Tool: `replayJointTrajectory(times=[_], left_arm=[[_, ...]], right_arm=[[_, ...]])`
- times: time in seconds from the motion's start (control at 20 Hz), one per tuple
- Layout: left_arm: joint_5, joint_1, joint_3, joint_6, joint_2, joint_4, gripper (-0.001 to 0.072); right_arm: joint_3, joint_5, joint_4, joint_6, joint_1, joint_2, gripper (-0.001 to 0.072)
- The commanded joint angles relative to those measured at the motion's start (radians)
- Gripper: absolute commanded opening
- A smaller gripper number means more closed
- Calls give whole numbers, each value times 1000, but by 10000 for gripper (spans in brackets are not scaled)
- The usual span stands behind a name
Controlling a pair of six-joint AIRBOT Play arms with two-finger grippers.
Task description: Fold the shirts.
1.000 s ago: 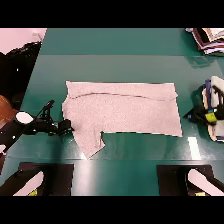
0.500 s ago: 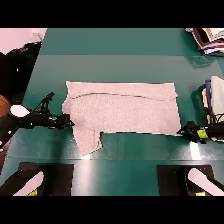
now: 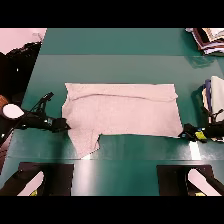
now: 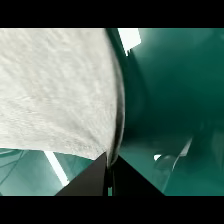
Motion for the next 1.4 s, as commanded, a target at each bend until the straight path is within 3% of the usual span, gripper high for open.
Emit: replayJointTrajectory(times=[0.0, 0.1, 0.2, 0.35, 0.65, 0.95, 1.25, 1.3, 1.35], left_arm=[[-183, 0, -9, -42, 154, 108, 23], [-301, 0, -22, -86, 224, 87, 24], [-328, 0, -11, -101, 235, 27, 24], [-174, 0, 61, -91, 208, 15, 23], [55, 0, 192, 14, -60, 21, 24], [208, 0, 301, 38, -336, 18, 25], [332, 1, 339, 15, -406, 17, 28], [333, 1, 339, 3, -406, 17, 88], [332, 1, 340, 3, -406, 17, 320]], right_arm=[[0, 161, -80, -18, -42, 144, 12], [1, 243, -128, -17, -76, 236, 12], [1, 245, -106, -8, -84, 301, 12], [72, 206, 3, -6, -84, 301, 12], [346, 124, 65, -6, -27, -1, 12], [603, 59, 66, 32, 164, -330, 12], [820, 69, 67, 69, 240, -542, 14], [846, 72, 67, 69, 240, -561, 20], [869, 76, 67, 69, 239, -576, 121]])
